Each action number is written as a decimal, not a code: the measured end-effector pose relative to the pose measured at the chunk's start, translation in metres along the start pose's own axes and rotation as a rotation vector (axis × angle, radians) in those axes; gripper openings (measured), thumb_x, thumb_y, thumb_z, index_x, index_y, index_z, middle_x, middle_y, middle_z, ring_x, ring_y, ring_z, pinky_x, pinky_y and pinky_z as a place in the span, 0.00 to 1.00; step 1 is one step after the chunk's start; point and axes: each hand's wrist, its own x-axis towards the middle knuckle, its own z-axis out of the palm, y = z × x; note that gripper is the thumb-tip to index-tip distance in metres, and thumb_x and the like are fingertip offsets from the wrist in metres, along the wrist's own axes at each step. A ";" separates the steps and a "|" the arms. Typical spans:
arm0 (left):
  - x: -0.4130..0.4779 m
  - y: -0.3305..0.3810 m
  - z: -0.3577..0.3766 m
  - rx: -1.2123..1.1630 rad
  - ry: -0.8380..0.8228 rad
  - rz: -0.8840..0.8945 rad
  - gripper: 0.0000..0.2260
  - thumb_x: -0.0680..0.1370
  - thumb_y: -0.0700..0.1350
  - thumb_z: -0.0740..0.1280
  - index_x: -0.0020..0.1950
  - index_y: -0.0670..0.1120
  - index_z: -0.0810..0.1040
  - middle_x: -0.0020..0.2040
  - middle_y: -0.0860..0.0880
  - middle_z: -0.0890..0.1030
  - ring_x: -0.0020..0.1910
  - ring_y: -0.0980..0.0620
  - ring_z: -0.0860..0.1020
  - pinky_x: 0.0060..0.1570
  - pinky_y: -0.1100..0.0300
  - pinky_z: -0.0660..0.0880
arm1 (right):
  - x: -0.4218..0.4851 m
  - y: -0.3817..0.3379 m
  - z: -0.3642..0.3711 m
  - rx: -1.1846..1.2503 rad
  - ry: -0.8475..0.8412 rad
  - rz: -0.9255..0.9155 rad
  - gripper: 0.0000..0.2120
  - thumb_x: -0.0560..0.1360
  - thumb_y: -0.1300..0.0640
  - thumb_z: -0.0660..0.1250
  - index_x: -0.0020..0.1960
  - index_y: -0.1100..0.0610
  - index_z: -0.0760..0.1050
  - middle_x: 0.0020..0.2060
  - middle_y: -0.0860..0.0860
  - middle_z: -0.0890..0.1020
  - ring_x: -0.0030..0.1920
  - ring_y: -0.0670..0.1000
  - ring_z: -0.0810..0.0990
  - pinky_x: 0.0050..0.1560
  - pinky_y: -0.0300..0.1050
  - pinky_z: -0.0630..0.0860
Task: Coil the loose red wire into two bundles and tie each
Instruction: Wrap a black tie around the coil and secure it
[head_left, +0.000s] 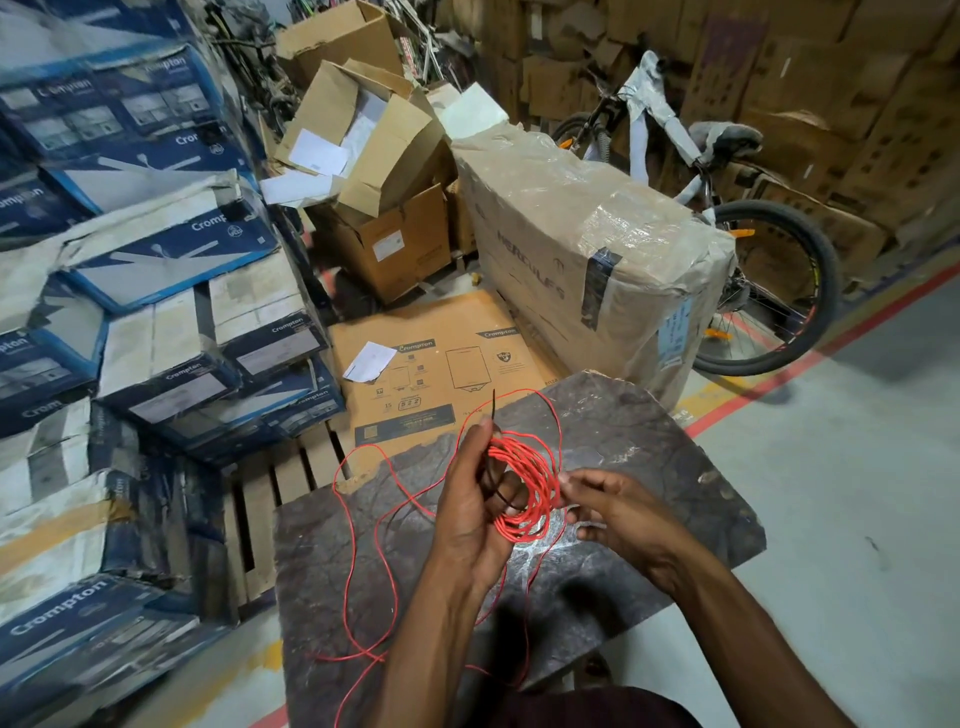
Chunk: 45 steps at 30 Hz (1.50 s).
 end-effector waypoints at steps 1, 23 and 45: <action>0.000 0.001 0.000 -0.029 -0.033 0.004 0.21 0.75 0.51 0.72 0.30 0.52 0.64 0.18 0.56 0.60 0.14 0.61 0.57 0.15 0.68 0.58 | -0.003 0.001 0.001 -0.011 -0.020 0.020 0.10 0.80 0.54 0.69 0.44 0.53 0.87 0.42 0.52 0.85 0.37 0.47 0.78 0.38 0.39 0.74; -0.004 -0.003 -0.009 0.073 -0.084 -0.041 0.19 0.68 0.51 0.81 0.34 0.49 0.70 0.22 0.55 0.54 0.15 0.60 0.58 0.19 0.64 0.52 | -0.008 -0.028 0.006 0.383 0.022 -0.208 0.04 0.74 0.54 0.71 0.49 0.51 0.79 0.44 0.48 0.84 0.40 0.45 0.80 0.36 0.38 0.73; -0.014 0.008 0.018 0.389 -0.028 -0.019 0.18 0.77 0.47 0.69 0.26 0.49 0.75 0.20 0.53 0.64 0.17 0.58 0.60 0.22 0.62 0.53 | -0.003 -0.058 0.025 0.220 -0.153 -0.344 0.24 0.61 0.40 0.84 0.50 0.52 0.86 0.45 0.50 0.85 0.41 0.47 0.78 0.43 0.45 0.70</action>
